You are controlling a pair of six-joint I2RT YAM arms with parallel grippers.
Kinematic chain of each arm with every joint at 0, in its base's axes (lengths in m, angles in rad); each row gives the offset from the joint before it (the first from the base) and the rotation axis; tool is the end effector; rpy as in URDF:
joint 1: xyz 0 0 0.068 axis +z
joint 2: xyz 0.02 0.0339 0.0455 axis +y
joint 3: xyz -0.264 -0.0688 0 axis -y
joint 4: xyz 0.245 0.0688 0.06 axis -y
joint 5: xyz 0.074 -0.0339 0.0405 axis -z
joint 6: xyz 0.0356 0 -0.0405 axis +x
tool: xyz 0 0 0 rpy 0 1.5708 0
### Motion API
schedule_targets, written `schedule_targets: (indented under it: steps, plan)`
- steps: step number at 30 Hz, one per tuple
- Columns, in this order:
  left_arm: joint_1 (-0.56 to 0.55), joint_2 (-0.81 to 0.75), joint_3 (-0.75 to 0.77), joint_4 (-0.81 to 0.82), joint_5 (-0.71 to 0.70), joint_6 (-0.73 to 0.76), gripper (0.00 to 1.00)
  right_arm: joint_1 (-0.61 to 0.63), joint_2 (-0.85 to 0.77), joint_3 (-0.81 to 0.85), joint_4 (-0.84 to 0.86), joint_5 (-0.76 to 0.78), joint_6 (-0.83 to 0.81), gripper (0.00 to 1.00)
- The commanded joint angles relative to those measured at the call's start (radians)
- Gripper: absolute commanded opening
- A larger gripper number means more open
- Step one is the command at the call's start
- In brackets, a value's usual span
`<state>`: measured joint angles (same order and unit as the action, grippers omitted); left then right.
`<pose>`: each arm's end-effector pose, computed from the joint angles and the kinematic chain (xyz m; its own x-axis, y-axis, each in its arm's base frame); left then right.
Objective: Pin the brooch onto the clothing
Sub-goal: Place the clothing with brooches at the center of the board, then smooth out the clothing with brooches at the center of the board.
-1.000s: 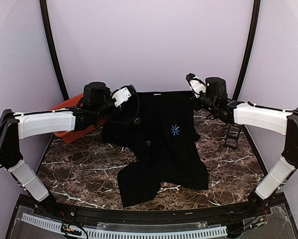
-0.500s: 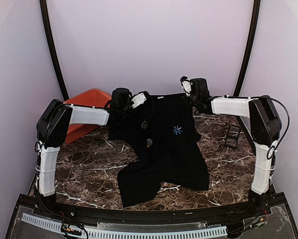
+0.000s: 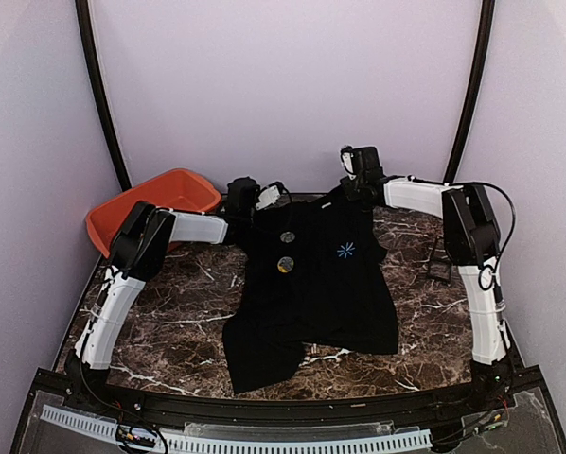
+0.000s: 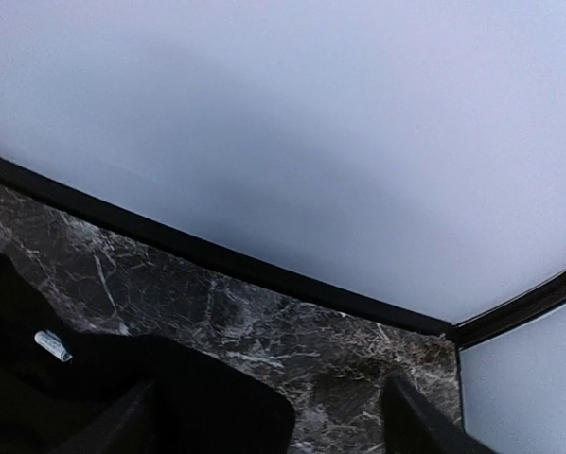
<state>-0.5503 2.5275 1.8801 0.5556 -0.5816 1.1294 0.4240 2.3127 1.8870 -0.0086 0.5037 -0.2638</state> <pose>0.4967 -0.2818 0.1562 -0.0599 0.9231 -0.3799 0.0581 0.3831 0.9219 0.5008 0.2072 0.2173 -0.3804 -0.4222 -0.8228 -0.0626 0.8994 -0.4326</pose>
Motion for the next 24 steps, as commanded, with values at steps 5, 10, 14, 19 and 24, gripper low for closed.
schedule_targets:
  steps: [5,10,14,19,24]
  plan:
    - [0.013,-0.129,0.09,-0.124,-0.227,-0.071,0.99,-0.01,-0.268,-0.117,-0.251,-0.031,0.177,0.99]
    - [0.005,-0.32,-0.025,-0.391,-0.175,-0.332,0.99,-0.01,-0.393,-0.228,-0.418,-0.071,0.276,0.99]
    - [-0.041,-0.448,-0.19,-0.48,-0.078,-0.435,0.99,-0.005,-0.509,-0.346,-0.483,-0.182,0.343,0.99]
    - [-0.065,-0.466,-0.277,-0.602,-0.022,-0.53,0.99,0.143,-0.674,-0.516,-0.527,-0.399,0.28,0.99]
    - [-0.067,-0.42,-0.327,-0.569,-0.007,-0.517,0.99,0.409,-0.746,-0.666,-0.528,-0.363,0.227,0.99]
